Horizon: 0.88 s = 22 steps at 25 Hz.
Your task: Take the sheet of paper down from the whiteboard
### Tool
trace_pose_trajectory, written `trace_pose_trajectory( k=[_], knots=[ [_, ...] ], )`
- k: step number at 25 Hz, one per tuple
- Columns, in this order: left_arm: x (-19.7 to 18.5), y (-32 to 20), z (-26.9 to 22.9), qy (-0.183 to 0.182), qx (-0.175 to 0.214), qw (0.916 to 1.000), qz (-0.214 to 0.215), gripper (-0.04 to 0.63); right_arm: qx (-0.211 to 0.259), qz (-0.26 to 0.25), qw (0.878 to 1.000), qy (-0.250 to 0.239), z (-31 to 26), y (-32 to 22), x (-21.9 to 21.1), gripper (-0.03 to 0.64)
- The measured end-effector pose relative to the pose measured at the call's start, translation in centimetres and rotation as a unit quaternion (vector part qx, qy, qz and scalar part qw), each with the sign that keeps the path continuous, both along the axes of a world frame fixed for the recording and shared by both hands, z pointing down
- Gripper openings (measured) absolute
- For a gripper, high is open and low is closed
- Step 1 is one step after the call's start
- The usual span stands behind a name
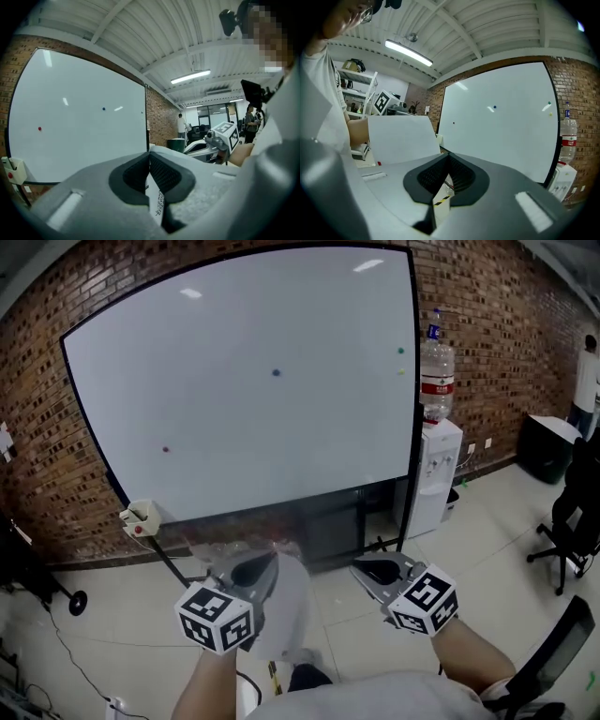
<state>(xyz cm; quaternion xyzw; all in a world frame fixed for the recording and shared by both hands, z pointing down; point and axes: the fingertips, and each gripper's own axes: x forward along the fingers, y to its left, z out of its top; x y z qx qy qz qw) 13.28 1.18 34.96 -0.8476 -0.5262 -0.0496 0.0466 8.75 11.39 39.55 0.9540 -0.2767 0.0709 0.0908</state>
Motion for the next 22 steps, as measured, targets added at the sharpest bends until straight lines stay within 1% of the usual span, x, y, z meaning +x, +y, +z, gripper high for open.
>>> trace_pose_trajectory(
  k=[3, 7, 10, 16, 19, 22],
  knots=[
    [-3.9, 0.1, -1.1, -0.005, 0.002, 1.0, 0.005, 0.002, 0.005, -0.003, 1.0, -0.002, -1.5, -0.5, -3.4, -0.006],
    [-7.6, 0.1, -2.7, -0.002, 0.01, 0.9999, 0.009, 0.002, 0.019, -0.003, 1.0, 0.004, -3.6, -1.0, -6.9, -0.005],
    [-9.3, -0.1, -3.0, -0.007, 0.007, 0.9998, 0.015, 0.002, 0.023, -0.003, 1.0, 0.005, -4.1, -1.8, -8.8, -0.005],
    [-13.0, -1.3, -2.3, -0.019, 0.008, 0.999, 0.038, 0.002, 0.031, 0.004, 0.999, -0.009, -3.4, -4.3, -11.9, -0.002],
    [-14.7, -2.6, -1.9, -0.024, 0.012, 0.9984, 0.051, 0.002, 0.039, 0.007, 0.999, -0.008, -3.6, -6.0, -13.2, 0.0],
    [-16.1, -4.4, -1.1, -0.022, 0.013, 0.9982, 0.054, 0.002, 0.039, 0.002, 0.999, -0.01, -3.2, -8.1, -14.5, 0.0]
  ],
)
